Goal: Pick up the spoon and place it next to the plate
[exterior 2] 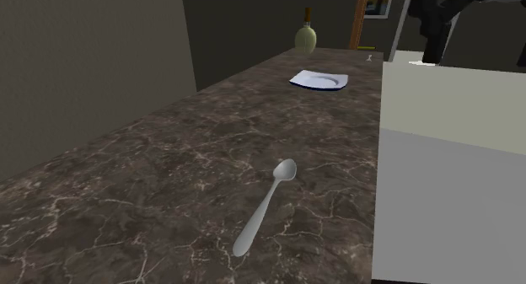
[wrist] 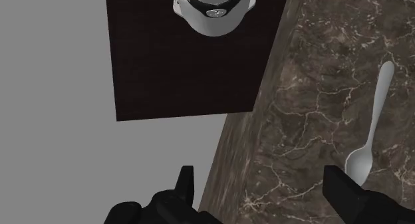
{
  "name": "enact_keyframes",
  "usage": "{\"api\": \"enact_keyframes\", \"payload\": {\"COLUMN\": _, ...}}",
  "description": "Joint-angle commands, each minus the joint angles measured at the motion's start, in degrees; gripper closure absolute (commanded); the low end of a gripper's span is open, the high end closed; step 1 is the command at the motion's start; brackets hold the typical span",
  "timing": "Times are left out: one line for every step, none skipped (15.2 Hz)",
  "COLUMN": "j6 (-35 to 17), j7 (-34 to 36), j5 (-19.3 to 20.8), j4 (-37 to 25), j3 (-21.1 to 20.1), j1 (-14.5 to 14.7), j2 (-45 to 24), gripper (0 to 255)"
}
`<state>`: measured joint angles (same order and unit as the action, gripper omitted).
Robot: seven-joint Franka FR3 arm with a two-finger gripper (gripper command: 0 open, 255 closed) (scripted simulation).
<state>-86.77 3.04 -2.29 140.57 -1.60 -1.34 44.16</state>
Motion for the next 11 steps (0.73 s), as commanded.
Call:
{"api": "enact_keyframes", "payload": {"j6": 0.00, "j7": 0.00, "j5": 0.00, "j4": 0.00, "j3": 0.00, "j1": 0.00, "j2": 0.00, "gripper": 0}}
{"api": "enact_keyframes", "payload": {"j6": -1.17, "j7": 2.02, "j5": -0.86, "j4": 1.74, "j3": -1.54, "j1": 0.33, "j2": 1.36, "gripper": 0}}
{"api": "enact_keyframes", "payload": {"j6": -2.36, "j7": 4.05, "j5": -1.77, "j4": 3.39, "j3": -3.14, "j1": 0.70, "j2": 2.60, "gripper": 0}}
{"api": "enact_keyframes", "payload": {"j6": -3.56, "j7": 6.07, "j5": -2.73, "j4": 4.95, "j3": -4.82, "j1": 1.07, "j2": 3.73, "gripper": 0}}
{"api": "enact_keyframes", "payload": {"j6": -4.80, "j7": 8.11, "j5": -3.72, "j4": 6.41, "j3": -6.54, "j1": 1.49, "j2": 4.73, "gripper": 0}}
{"api": "enact_keyframes", "payload": {"j6": -6.06, "j7": 10.19, "j5": -4.74, "j4": 7.76, "j3": -8.31, "j1": 1.96, "j2": 5.59, "gripper": 0}}
{"api": "enact_keyframes", "payload": {"j6": -7.36, "j7": 12.27, "j5": -5.77, "j4": 9.02, "j3": -10.13, "j1": 2.46, "j2": 6.29, "gripper": 0}}
{"api": "enact_keyframes", "payload": {"j6": -8.71, "j7": 14.38, "j5": -6.83, "j4": 10.17, "j3": -12.01, "j1": 2.97, "j2": 6.84, "gripper": 0}}
{"api": "enact_keyframes", "payload": {"j6": -10.09, "j7": 16.50, "j5": -7.90, "j4": 11.21, "j3": -13.96, "j1": 3.48, "j2": 7.22, "gripper": 0}}
{"api": "enact_keyframes", "payload": {"j6": -11.52, "j7": 18.65, "j5": -8.97, "j4": 12.13, "j3": -15.96, "j1": 4.00, "j2": 7.42, "gripper": 0}}
{"api": "enact_keyframes", "payload": {"j6": -13.00, "j7": 20.82, "j5": -10.02, "j4": 12.94, "j3": -18.01, "j1": 4.50, "j2": 7.44, "gripper": 0}}
